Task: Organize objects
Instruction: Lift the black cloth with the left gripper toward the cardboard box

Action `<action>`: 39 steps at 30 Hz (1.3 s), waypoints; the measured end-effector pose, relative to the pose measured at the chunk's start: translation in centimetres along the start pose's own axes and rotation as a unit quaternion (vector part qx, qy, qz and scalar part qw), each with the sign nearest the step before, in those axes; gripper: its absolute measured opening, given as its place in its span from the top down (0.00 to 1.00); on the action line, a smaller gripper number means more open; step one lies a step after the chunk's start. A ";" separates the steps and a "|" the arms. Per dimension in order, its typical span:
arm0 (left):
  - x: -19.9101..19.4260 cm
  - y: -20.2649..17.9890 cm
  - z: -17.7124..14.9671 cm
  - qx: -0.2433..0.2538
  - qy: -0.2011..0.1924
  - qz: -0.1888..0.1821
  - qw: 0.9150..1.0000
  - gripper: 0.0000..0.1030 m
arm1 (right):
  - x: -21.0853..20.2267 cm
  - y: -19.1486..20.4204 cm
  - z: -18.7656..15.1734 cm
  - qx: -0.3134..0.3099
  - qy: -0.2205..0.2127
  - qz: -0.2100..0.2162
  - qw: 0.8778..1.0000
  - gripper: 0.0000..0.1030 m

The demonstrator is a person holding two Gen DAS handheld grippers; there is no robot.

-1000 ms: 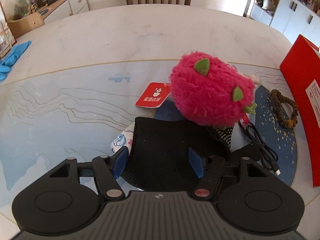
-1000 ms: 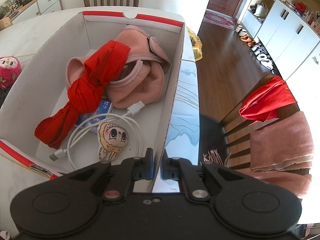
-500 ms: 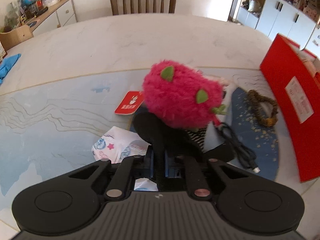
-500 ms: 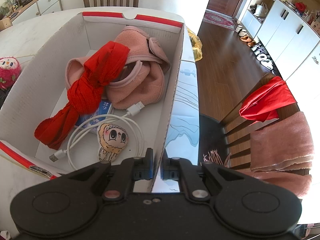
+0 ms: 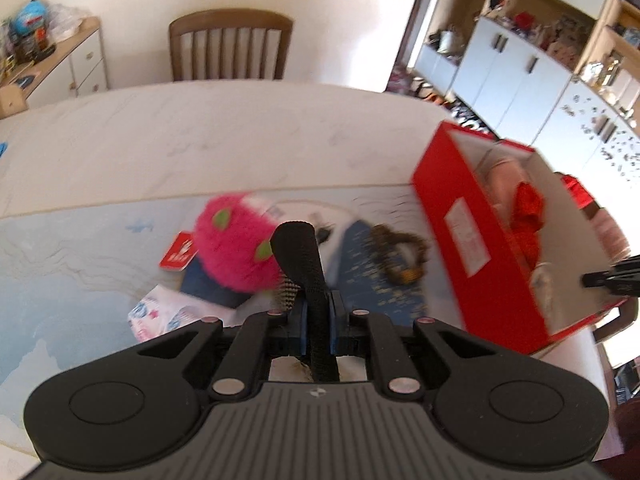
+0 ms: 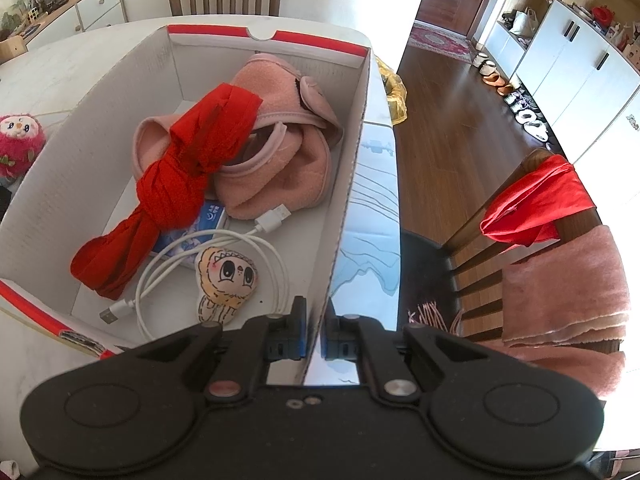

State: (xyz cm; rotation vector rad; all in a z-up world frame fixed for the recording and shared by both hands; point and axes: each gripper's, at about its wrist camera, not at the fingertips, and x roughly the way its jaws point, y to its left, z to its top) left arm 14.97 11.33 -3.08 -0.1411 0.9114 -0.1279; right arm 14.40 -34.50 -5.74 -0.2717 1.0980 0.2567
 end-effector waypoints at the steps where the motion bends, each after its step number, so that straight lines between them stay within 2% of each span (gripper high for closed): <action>1: -0.3 -0.5 0.3 0.002 -0.003 -0.005 1.000 0.91 | 0.0 0.0 0.0 0.000 0.000 0.000 1.000 0.95; 11: -2.7 -6.6 3.6 0.031 -0.024 -0.083 0.996 0.91 | 0.1 0.0 0.0 0.004 -0.003 0.004 1.000 0.95; 22: -3.9 -15.1 6.7 0.116 -0.037 -0.154 0.981 0.91 | 0.1 0.1 0.0 0.002 -0.005 0.003 1.000 0.95; 33: 0.9 -22.9 6.9 0.171 -0.005 -0.199 0.965 0.91 | 0.0 0.3 -0.2 -0.005 -0.008 0.008 1.000 0.94; 39: 4.4 -24.5 5.2 0.185 0.023 -0.207 0.960 0.91 | -0.1 0.3 -0.3 -0.007 -0.009 0.012 1.000 0.94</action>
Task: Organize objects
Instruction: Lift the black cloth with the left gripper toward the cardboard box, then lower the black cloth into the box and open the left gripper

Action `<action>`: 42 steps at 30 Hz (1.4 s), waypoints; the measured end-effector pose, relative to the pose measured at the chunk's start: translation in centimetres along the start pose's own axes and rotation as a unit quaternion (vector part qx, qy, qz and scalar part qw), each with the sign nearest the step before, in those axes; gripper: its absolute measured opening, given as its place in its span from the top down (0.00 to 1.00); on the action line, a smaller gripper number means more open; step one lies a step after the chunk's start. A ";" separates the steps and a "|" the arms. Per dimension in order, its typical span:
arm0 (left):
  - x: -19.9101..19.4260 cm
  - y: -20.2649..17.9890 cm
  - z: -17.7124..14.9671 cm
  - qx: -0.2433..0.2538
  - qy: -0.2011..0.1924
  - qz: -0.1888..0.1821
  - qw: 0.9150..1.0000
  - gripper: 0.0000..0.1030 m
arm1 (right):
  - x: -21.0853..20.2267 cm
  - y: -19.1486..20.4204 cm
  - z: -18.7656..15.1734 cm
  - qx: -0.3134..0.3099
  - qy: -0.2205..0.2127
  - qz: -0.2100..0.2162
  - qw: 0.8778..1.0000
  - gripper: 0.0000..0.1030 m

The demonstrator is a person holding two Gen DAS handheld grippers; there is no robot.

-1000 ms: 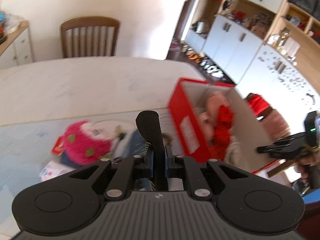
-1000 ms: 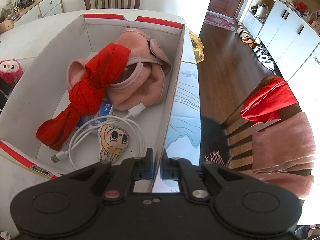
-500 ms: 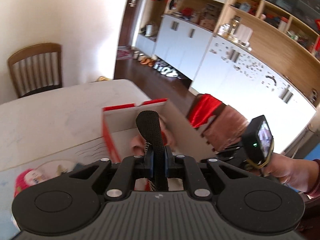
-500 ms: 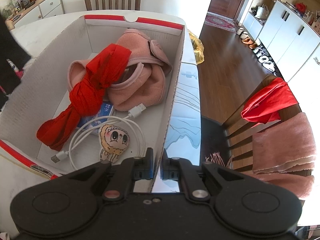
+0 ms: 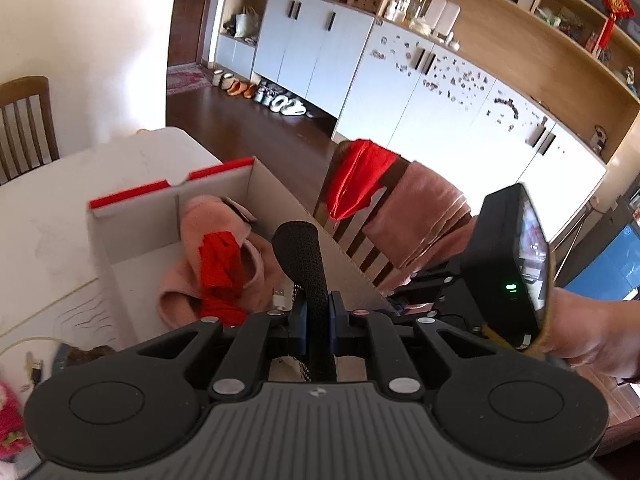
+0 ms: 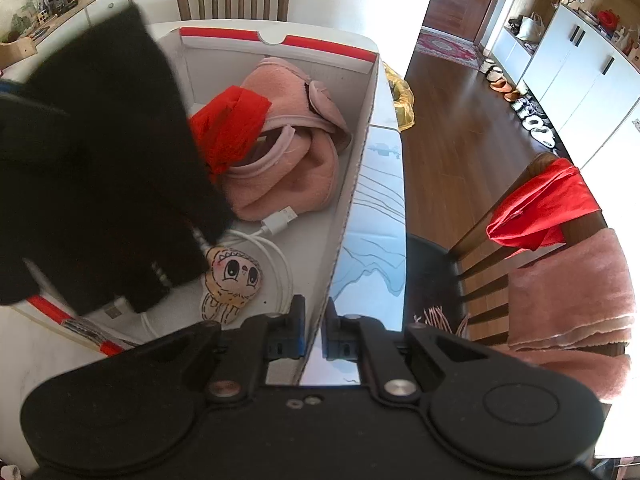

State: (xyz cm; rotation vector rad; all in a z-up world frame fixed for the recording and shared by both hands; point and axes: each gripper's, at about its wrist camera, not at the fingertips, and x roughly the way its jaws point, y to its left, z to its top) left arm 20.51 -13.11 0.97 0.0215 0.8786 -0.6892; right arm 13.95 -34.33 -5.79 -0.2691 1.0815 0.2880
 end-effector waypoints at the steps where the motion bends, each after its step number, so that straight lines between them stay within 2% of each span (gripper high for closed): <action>1: 0.6 -0.1 -0.1 0.004 0.004 0.002 1.000 0.91 | 0.0 0.0 0.0 -0.001 0.000 0.001 1.000 0.93; 10: 4.0 1.5 -1.2 0.015 0.046 0.051 0.998 0.91 | -0.2 0.0 -0.2 -0.014 -0.003 0.011 1.000 0.92; 15: 5.6 2.3 -2.2 0.013 0.085 0.081 0.993 0.91 | -0.3 -0.1 -0.4 -0.021 -0.005 0.018 1.000 0.91; 27: 7.4 2.5 -3.3 0.025 0.124 0.116 0.985 0.90 | -0.4 -0.3 -0.5 -0.017 -0.005 0.026 1.000 0.90; 29: 7.3 2.7 -3.4 0.023 0.125 0.115 0.985 0.87 | -0.4 -0.3 -0.5 -0.013 -0.003 0.026 1.000 0.90; 31: 7.1 2.8 -3.5 0.020 0.124 0.110 0.986 0.76 | -0.4 -0.4 -0.5 -0.010 -0.002 0.025 1.000 0.91; 37: 5.7 2.8 -3.3 0.017 0.100 0.095 0.990 0.54 | -0.4 0.0 -0.4 0.001 0.005 0.013 1.000 0.92; 42: 3.7 2.7 -3.1 0.015 0.074 0.090 0.993 0.46 | -0.5 0.2 -0.3 0.005 0.012 0.003 1.000 0.92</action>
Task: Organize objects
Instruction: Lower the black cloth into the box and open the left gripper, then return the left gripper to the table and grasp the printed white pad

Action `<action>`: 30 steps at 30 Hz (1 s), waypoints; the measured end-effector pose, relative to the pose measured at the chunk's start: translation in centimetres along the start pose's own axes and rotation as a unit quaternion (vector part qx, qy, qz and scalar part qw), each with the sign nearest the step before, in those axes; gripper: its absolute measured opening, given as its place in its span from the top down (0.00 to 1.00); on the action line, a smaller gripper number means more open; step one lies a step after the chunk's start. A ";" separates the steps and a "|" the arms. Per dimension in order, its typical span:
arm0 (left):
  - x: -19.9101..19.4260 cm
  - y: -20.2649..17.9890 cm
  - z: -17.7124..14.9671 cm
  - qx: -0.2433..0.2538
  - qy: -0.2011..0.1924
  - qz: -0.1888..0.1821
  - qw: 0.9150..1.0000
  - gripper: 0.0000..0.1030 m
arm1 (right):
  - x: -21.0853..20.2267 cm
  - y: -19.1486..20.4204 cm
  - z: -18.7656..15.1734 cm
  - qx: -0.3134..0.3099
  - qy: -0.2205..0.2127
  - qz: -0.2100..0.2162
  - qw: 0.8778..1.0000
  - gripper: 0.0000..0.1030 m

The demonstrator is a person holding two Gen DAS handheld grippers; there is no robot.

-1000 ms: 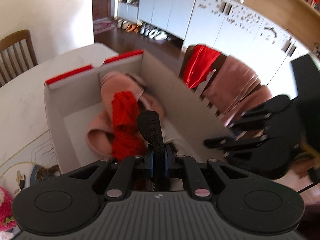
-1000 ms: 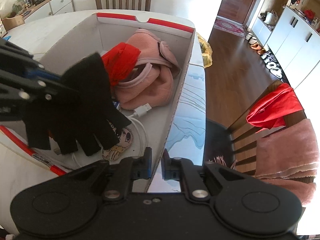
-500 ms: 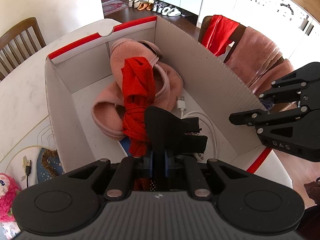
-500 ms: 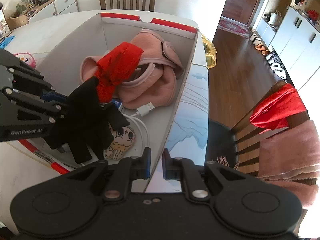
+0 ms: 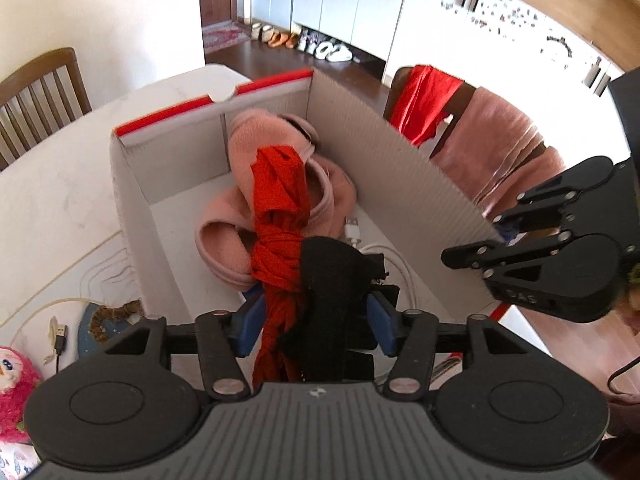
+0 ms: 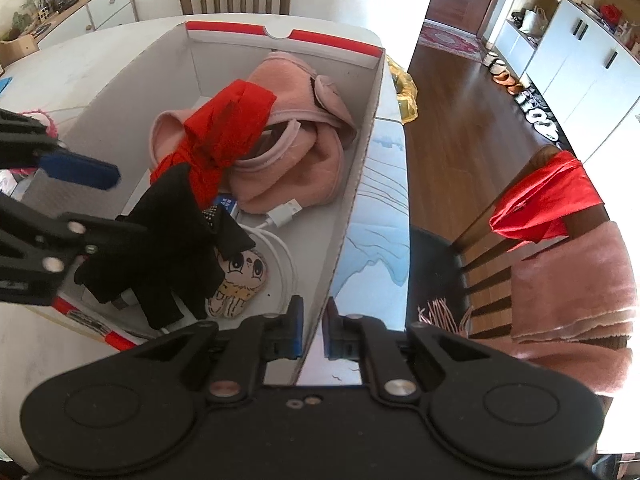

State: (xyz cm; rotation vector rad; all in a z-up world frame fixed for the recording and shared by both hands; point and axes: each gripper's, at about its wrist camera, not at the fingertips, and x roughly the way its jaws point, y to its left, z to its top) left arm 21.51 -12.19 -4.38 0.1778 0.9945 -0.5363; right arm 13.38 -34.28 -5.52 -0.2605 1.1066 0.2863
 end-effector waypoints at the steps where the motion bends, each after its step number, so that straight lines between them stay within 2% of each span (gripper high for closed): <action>1: -0.4 0.1 -0.1 -0.004 -0.004 -0.001 1.000 0.46 | 0.0 0.1 0.0 0.001 0.001 -0.002 1.000 0.93; 7: -3.6 1.3 -1.1 -0.018 -0.024 -0.003 1.000 0.46 | -0.1 0.2 0.1 0.008 0.004 -0.009 1.000 0.93; 12: -6.0 3.4 -2.3 -0.049 -0.038 -0.002 0.998 0.39 | -0.1 0.3 0.1 0.010 0.004 -0.018 1.000 0.93; 21: -9.3 6.7 -5.0 -0.086 -0.056 0.033 0.994 0.25 | -0.1 0.9 0.1 0.015 0.007 -0.033 0.999 0.91; 26: -10.9 8.9 -7.2 -0.114 -0.072 0.059 0.989 0.18 | -0.3 1.2 0.2 0.013 0.008 -0.042 0.999 0.90; 30: -11.8 11.6 -9.3 -0.142 -0.072 0.073 0.985 0.17 | -0.3 1.3 0.3 0.014 0.010 -0.047 0.999 0.89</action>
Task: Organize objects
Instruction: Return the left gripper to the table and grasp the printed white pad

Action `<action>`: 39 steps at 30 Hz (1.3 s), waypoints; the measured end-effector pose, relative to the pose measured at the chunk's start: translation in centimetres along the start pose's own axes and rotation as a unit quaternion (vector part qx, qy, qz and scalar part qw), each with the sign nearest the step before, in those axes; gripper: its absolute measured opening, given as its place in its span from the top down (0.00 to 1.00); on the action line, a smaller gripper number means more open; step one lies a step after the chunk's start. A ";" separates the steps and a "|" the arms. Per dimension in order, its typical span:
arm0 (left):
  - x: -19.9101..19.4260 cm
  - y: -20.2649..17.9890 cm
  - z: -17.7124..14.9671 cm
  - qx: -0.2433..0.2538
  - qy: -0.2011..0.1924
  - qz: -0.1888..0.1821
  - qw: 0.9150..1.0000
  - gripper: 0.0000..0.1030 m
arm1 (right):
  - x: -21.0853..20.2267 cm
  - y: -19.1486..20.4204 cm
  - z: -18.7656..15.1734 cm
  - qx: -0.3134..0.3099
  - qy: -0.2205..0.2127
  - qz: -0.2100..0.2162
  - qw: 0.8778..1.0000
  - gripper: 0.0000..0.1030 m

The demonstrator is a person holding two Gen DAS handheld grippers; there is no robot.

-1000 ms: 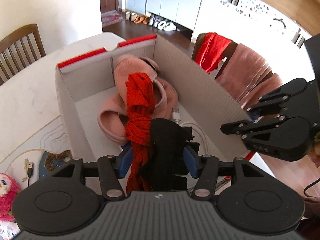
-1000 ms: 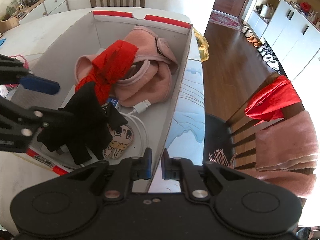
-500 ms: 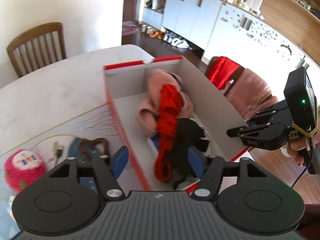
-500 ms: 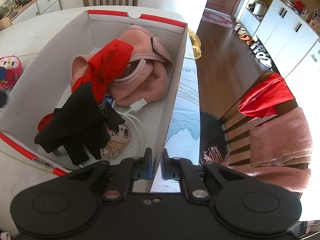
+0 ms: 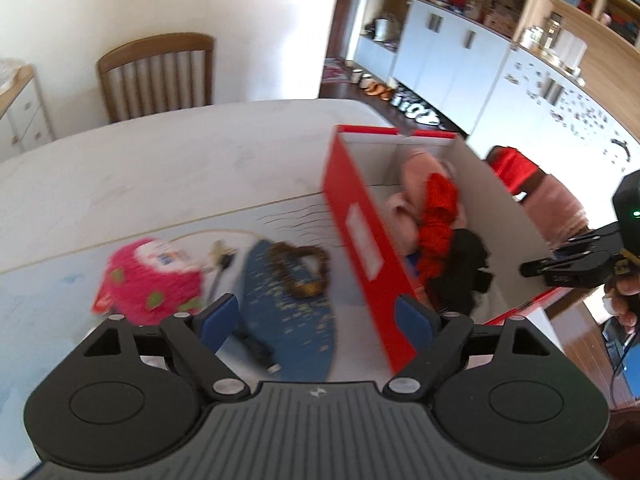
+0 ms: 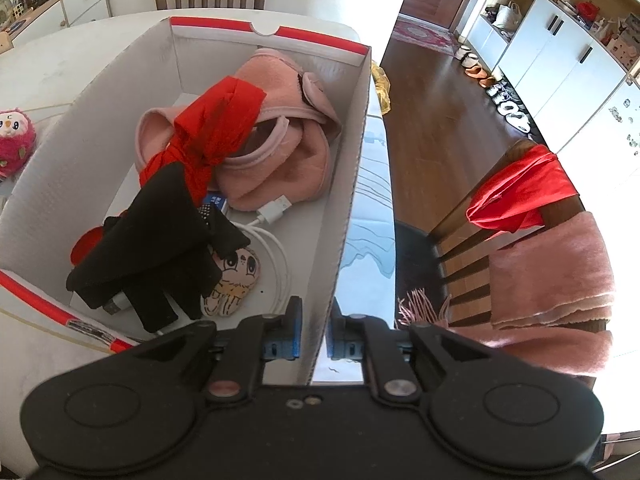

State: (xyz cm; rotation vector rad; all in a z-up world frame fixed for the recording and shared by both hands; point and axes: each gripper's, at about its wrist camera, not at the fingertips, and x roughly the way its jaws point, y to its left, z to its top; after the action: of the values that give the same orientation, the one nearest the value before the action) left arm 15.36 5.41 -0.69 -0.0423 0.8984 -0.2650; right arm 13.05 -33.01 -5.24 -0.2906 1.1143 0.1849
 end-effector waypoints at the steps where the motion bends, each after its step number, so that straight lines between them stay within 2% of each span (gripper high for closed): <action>1: -0.1 0.8 -0.3 -0.006 0.001 0.006 1.000 0.17 | 0.0 0.0 0.0 0.000 0.000 -0.001 1.000 0.88; 8: 0.0 6.0 -2.6 -0.044 0.007 0.056 0.997 0.12 | 0.1 0.3 0.1 -0.002 0.002 -0.003 1.000 0.88; 11: 0.5 8.3 -3.3 -0.061 0.010 0.077 0.995 0.02 | 0.3 0.2 0.1 -0.003 0.004 -0.004 1.000 0.89; 21: 5.3 13.6 -5.1 -0.082 0.059 0.136 0.986 0.00 | 0.6 -0.1 0.2 0.000 0.013 0.000 1.000 0.88; 25: 7.2 15.0 -5.7 -0.100 0.084 0.152 0.980 0.00 | 0.8 -0.1 0.2 0.002 0.016 -0.001 1.000 0.88; 29: 8.2 15.9 -5.7 -0.116 0.089 0.165 0.975 0.00 | 0.8 -0.1 0.3 0.004 0.016 -0.001 1.000 0.88; 39: 9.7 16.1 -5.2 -0.120 0.095 0.170 0.974 0.00 | 0.9 0.1 0.3 0.003 0.018 -0.005 1.000 0.87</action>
State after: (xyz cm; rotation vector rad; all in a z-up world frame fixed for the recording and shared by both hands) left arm 20.45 18.96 -13.79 -0.0871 1.1071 0.1625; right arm 13.65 -32.86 -5.98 -0.2941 1.1485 0.1685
